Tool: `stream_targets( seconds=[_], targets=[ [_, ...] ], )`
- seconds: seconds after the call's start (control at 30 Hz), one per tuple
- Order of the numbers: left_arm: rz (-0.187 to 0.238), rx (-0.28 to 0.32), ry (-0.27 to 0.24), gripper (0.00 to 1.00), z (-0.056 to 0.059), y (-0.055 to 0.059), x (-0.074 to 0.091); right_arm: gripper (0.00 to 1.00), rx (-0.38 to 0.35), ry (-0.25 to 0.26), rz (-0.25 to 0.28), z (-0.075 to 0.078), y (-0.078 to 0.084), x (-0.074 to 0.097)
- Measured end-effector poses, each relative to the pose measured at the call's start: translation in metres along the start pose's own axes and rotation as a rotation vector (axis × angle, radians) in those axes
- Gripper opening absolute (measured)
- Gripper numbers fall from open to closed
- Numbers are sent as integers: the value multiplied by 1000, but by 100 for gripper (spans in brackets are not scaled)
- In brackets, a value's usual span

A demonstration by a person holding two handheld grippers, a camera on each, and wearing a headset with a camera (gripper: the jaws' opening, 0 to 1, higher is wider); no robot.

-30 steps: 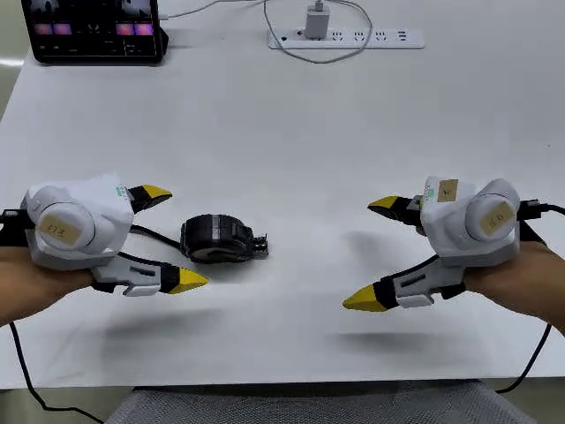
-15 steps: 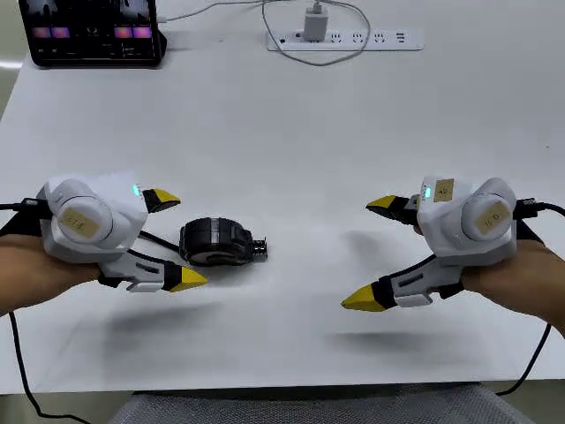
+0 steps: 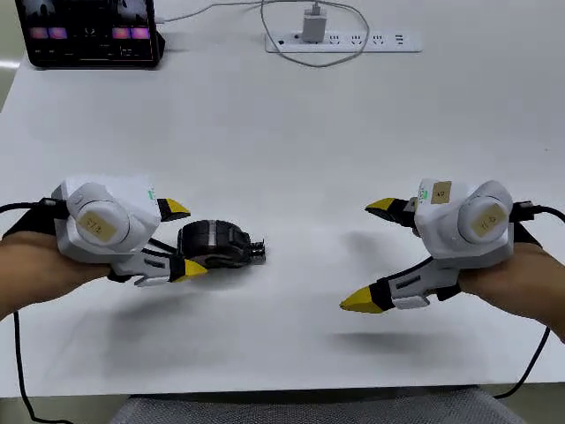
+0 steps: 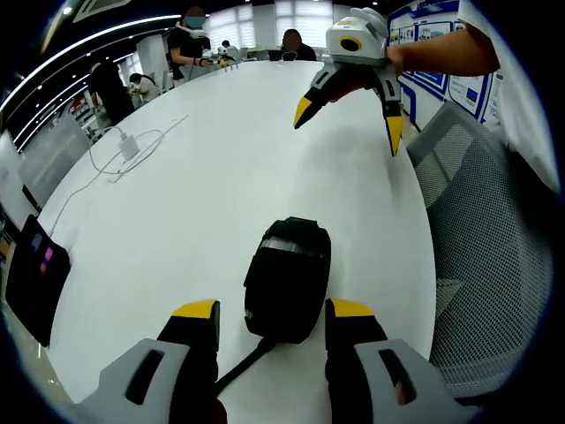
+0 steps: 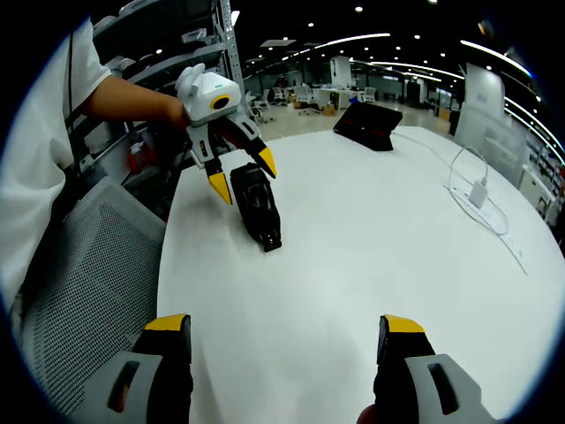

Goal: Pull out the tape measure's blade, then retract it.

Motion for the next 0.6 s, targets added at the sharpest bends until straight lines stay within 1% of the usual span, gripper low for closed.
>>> stream_targets(
  seconds=[0.13, 0.2, 0.27, 0.6],
  targets=[
    [-5, -4, 10, 39, 1, 1, -2, 86, -1, -2, -2, 0, 0, -1],
    [-10, 0, 17, 39, 2, 2, -3, 86, -2, -3, -2, 0, 0, -2],
    [-14, -14, 19, 36, 2, 3, -4, 85, -2, -6, -5, 0, 1, -3],
    [-31, -5, 31, 33, 3, 7, -6, 84, 0, -12, -5, 2, 3, -6]
  ],
)
Point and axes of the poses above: the centre of the closed fingertips' face, and the gripper's own axes: x roughly backward along the fingers, z roughly to its right, y roughly out of its underside, the point moved 2 cm from there along x, roughly backward along the fingers, and after that the axes turned 9 degrees about z, right-handed, at the moved point
